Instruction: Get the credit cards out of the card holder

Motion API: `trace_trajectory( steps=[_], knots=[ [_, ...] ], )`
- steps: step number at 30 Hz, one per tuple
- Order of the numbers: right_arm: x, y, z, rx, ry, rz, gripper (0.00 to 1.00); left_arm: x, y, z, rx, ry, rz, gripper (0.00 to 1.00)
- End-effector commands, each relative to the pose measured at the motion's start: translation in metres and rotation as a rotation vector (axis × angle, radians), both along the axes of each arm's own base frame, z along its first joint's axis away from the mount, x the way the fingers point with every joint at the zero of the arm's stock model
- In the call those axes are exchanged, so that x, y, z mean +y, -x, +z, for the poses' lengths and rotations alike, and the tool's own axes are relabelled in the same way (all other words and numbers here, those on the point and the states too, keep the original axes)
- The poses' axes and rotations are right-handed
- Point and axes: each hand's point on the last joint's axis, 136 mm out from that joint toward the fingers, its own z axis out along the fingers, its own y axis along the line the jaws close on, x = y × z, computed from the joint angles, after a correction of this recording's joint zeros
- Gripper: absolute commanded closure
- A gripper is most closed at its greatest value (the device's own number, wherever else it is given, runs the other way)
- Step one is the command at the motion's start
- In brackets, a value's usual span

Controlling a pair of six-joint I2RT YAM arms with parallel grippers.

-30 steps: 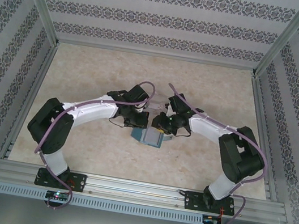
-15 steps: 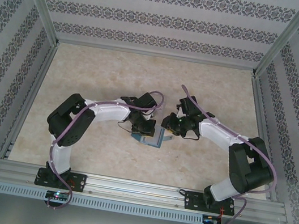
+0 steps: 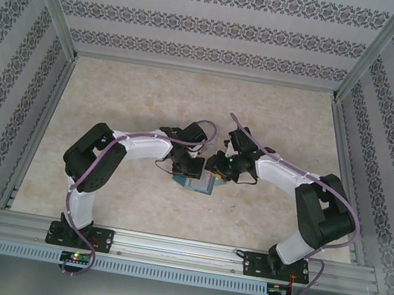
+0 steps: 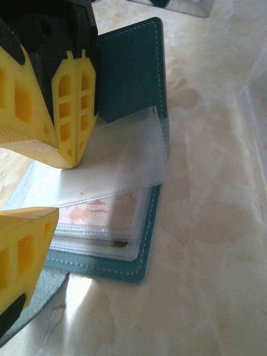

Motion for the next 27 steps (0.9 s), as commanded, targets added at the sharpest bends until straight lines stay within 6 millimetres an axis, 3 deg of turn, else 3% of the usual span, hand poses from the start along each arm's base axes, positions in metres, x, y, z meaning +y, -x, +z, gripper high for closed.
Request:
trace_trajectory(
  steps=[1, 17, 27],
  knots=[
    [0.016, -0.003, 0.005, -0.003, -0.038, 0.038, 0.68, 0.016, 0.004, 0.000, -0.008, -0.060, 0.003, 0.95],
    [0.016, 0.003, -0.025, 0.058, 0.019, 0.066, 0.62, 0.019, 0.005, 0.009, -0.023, -0.044, 0.017, 0.96],
    [0.016, 0.004, -0.028, 0.063, 0.024, 0.066, 0.61, 0.026, 0.004, 0.028, -0.061, -0.024, 0.038, 0.95]
  ],
)
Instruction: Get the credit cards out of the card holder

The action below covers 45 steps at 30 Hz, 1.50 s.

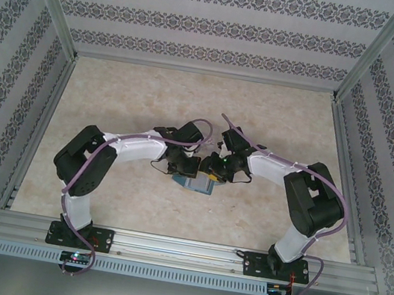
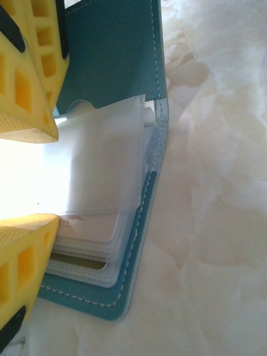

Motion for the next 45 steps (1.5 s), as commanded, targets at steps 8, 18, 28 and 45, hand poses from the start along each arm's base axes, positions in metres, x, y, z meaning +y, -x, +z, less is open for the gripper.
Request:
trace_trajectory(
  steps=[8, 18, 28, 45],
  knots=[
    [0.006, 0.003, -0.003, -0.001, 0.001, 0.031, 0.60, 0.020, 0.000, 0.033, -0.058, 0.015, 0.043, 0.95],
    [0.024, -0.002, 0.013, -0.025, -0.054, 0.047, 0.61, 0.038, -0.003, 0.043, -0.089, 0.027, 0.091, 0.95],
    [0.033, -0.004, 0.011, -0.024, -0.048, 0.051, 0.62, 0.048, 0.000, 0.043, -0.087, 0.035, 0.109, 0.95],
    [-0.037, -0.016, 0.039, -0.122, -0.006, -0.142, 0.64, -0.033, -0.010, 0.022, 0.004, 0.138, 0.006, 0.94]
  ],
)
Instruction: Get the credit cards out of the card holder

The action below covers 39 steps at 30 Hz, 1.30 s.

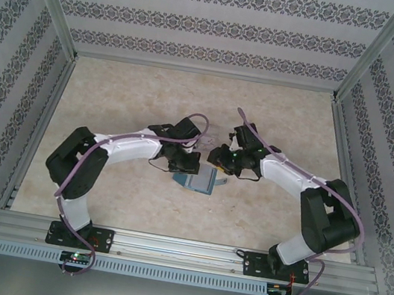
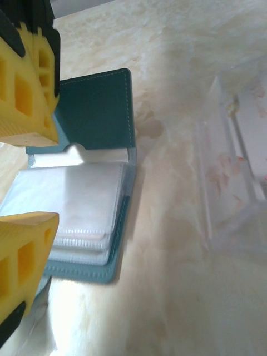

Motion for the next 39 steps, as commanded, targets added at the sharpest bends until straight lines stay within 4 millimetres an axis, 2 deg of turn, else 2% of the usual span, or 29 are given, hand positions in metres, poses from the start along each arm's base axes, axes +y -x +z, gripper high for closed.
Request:
trace_trajectory(
  steps=[1, 6, 11, 25, 33, 39],
  knots=[
    [-0.014, 0.007, -0.005, 0.016, 0.029, -0.030, 0.64, -0.023, -0.007, 0.000, 0.005, 0.043, -0.022, 0.94],
    [-0.015, 0.010, -0.007, 0.024, 0.023, -0.030, 0.64, -0.027, -0.010, -0.018, 0.033, 0.015, -0.035, 0.94],
    [-0.009, 0.011, -0.008, 0.035, 0.009, -0.013, 0.64, -0.013, -0.009, -0.030, 0.029, -0.067, -0.039, 0.94],
    [0.026, 0.014, -0.020, 0.075, 0.002, 0.102, 0.64, 0.025, -0.004, -0.032, 0.015, -0.115, 0.013, 0.95],
    [0.035, 0.016, -0.027, 0.095, 0.005, 0.125, 0.64, 0.025, -0.004, -0.033, 0.032, -0.054, 0.039, 0.95],
    [0.036, 0.022, -0.035, 0.120, 0.008, 0.125, 0.63, 0.021, -0.006, -0.034, 0.064, 0.060, 0.083, 0.96]
  ],
)
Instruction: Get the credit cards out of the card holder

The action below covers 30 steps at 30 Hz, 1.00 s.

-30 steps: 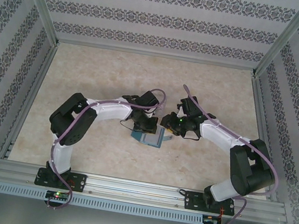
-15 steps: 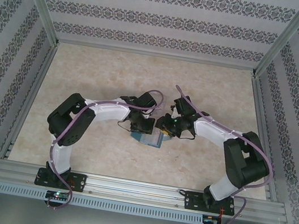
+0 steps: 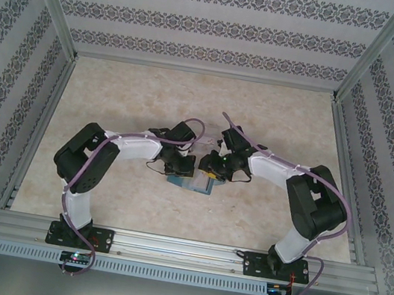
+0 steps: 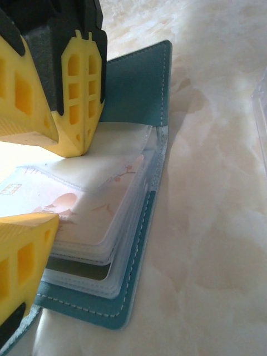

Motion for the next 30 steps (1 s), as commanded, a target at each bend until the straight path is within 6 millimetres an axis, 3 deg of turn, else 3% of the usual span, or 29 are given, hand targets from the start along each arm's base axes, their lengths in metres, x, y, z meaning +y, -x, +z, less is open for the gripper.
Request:
trace_trajectory(
  steps=[1, 17, 30],
  knots=[
    [0.009, 0.004, -0.002, 0.008, -0.012, 0.029, 0.62, -0.002, -0.002, 0.006, 0.013, 0.086, 0.041, 0.96],
    [0.022, 0.002, -0.001, 0.006, -0.051, 0.023, 0.65, -0.003, -0.004, 0.008, 0.058, 0.264, 0.120, 0.96],
    [0.043, -0.003, 0.010, -0.003, -0.099, 0.042, 0.65, 0.027, -0.018, 0.077, -0.086, 0.318, 0.173, 0.92]
  ],
)
